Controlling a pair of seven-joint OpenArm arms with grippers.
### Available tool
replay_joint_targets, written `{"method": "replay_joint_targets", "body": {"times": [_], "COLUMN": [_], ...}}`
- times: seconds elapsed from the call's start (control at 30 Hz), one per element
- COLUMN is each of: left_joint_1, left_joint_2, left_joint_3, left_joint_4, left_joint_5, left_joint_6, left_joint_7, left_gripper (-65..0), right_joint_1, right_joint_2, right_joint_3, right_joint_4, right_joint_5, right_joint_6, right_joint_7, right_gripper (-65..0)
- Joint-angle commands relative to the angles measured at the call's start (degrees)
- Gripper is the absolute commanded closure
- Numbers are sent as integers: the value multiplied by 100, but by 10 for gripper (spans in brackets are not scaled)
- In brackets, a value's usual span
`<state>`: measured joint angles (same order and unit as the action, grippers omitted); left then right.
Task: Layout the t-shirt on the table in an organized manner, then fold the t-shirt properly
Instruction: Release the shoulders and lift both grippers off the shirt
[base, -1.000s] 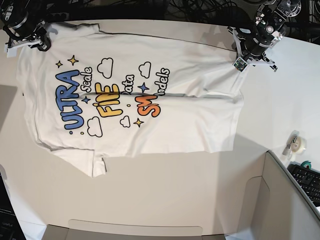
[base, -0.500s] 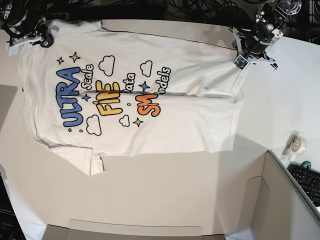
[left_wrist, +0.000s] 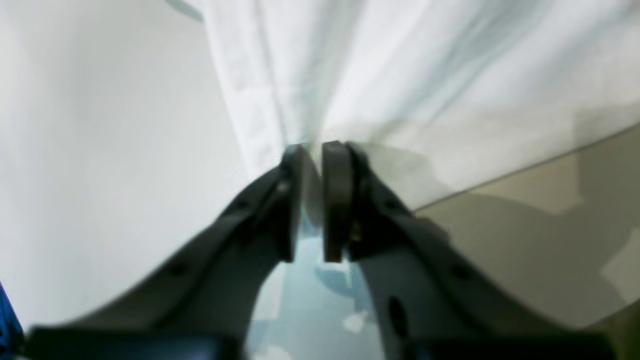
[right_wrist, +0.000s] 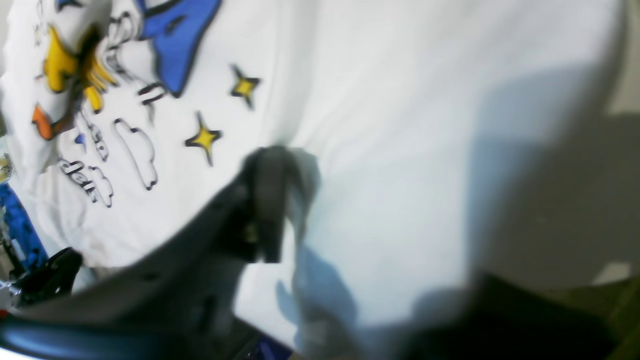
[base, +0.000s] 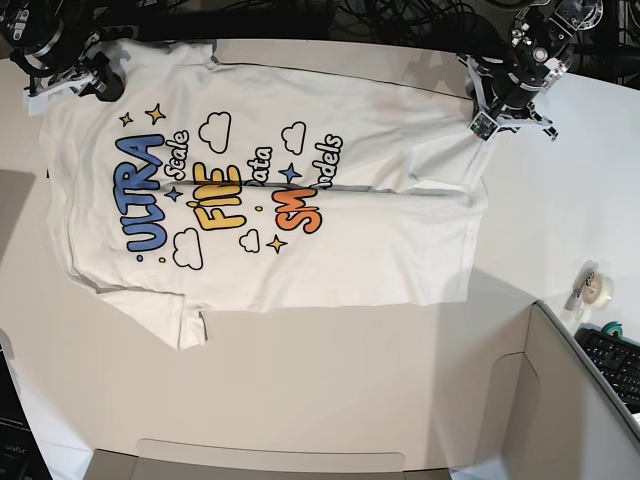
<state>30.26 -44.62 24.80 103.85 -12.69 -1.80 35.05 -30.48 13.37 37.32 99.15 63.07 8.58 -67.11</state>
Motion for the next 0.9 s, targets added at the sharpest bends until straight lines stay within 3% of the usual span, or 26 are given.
{"method": "replay_joint_targets", "body": {"times": [0.0,0.1,0.4,0.87], "left_joint_1": [328,328,319,90], "left_joint_2": [53,53,53,53], "left_joint_3": [215,215,215,215], "left_joint_4": [-218,-201,-192,-192], "left_joint_5": [-520,-520,-520,-520], "left_joint_6": [-659,-659,-659,-659], "left_joint_7": [1467,1467,1467,1475], "left_gripper": [-146,-148,-148,-148], "right_joint_1": [-60,-60,-60,222], "right_joint_2": [57,83,198,154], "right_joint_3": [-27,9,-53,-976], "right_joint_4": [14,234,1438,1474], "right_joint_5": [-219,-219,-219,-236], "right_joint_6": [-71,-71,-71,-62], "right_joint_7": [-168,-168,-212,-397], "right_gripper": [-258,-296,-295,-295]}}
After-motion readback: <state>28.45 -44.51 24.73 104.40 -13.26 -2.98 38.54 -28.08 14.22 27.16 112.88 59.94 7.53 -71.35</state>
